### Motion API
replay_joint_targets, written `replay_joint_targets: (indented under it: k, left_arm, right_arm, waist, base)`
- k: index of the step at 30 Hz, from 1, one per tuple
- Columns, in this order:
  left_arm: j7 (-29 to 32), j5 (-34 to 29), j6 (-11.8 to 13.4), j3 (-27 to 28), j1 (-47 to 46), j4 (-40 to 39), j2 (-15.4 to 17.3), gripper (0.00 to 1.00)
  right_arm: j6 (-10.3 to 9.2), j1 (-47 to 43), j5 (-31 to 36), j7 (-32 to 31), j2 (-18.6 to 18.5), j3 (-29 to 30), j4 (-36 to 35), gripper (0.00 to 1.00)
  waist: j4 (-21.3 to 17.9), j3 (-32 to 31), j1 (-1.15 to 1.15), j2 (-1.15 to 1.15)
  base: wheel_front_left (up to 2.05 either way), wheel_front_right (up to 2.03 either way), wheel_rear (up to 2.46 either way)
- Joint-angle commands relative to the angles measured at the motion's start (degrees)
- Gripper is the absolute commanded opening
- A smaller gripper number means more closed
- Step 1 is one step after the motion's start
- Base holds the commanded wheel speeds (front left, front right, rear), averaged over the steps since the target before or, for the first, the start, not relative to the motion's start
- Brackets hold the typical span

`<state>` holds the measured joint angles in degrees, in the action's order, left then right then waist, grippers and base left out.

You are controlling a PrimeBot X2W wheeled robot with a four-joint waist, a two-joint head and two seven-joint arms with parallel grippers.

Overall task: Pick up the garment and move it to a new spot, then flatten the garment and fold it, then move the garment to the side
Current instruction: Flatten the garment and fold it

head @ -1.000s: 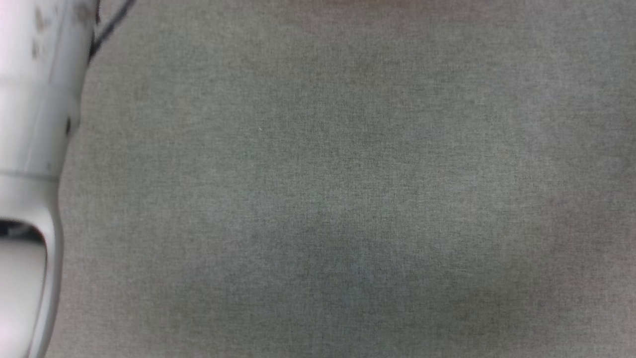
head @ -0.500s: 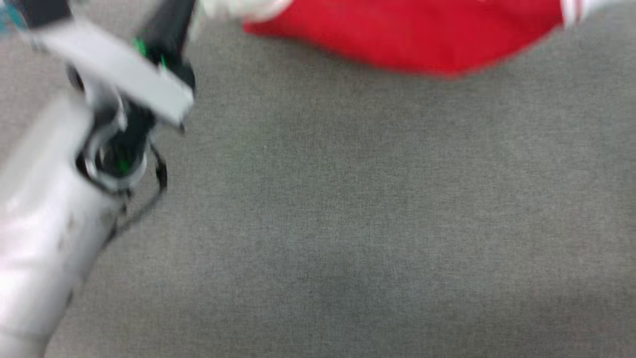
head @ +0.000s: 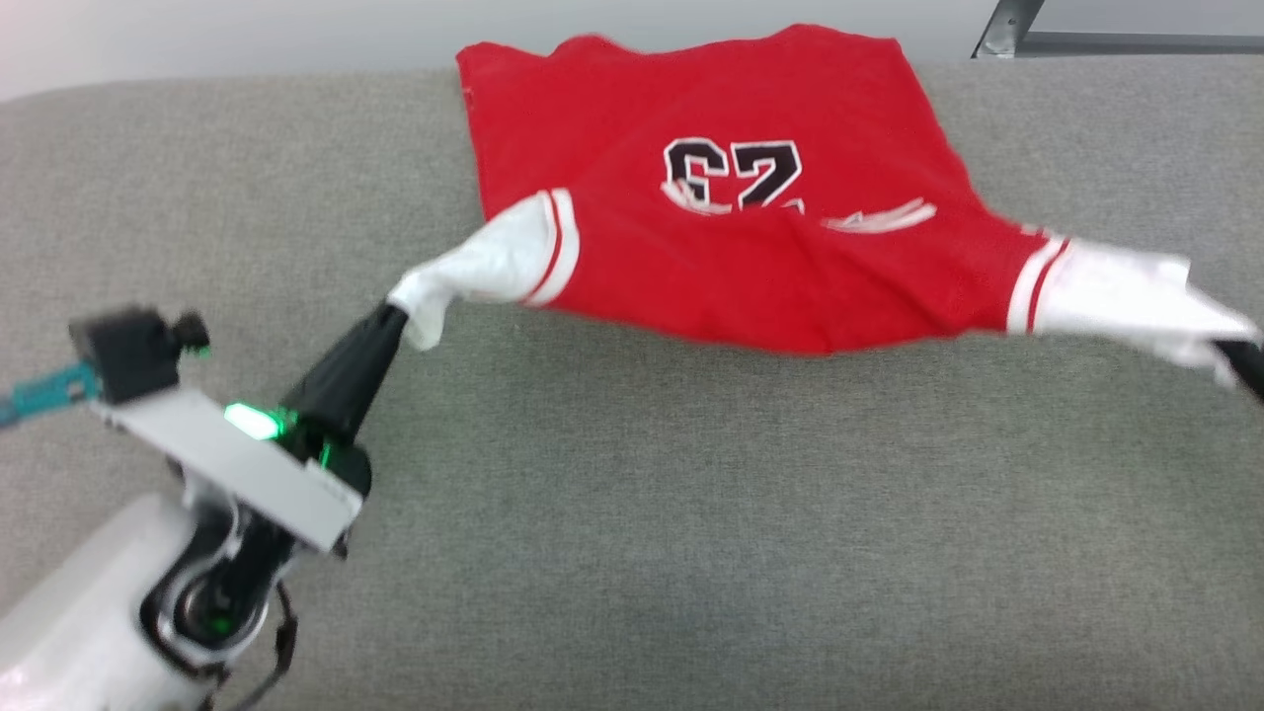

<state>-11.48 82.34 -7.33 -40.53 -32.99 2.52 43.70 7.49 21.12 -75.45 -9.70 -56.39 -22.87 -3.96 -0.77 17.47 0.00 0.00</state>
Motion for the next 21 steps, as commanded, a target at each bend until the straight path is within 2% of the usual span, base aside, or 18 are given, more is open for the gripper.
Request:
replay_joint_targets:
  k: [1,12,21]
  left_arm:
    - [-0.43,0.12,-0.23,0.10,1.64,-0.82,0.76,0.00]
    - [-3.06,1.92,-0.23,1.28,14.96,-7.43,6.20,0.00]
    - [-3.69,3.03,-0.24,5.99,26.63,-11.85,10.13,0.00]
  right_arm:
    - [0.03,-1.93,-1.02,-0.54,-0.60,0.61,-0.95,0.00]
    - [0.03,-19.04,-3.39,-6.13,-6.55,2.57,-11.67,0.00]
    - [0.03,-31.27,-5.15,-7.24,-10.69,6.00,-18.04,0.00]
  waist:
    - [-0.28,-0.23,0.00,0.00]
    - [-0.91,-0.15,0.00,0.00]
    - [-1.70,-0.28,0.00,0.00]
  base:
    - [0.00,0.00,0.00]
    - [0.00,0.00,0.00]
    - [0.00,0.00,0.00]
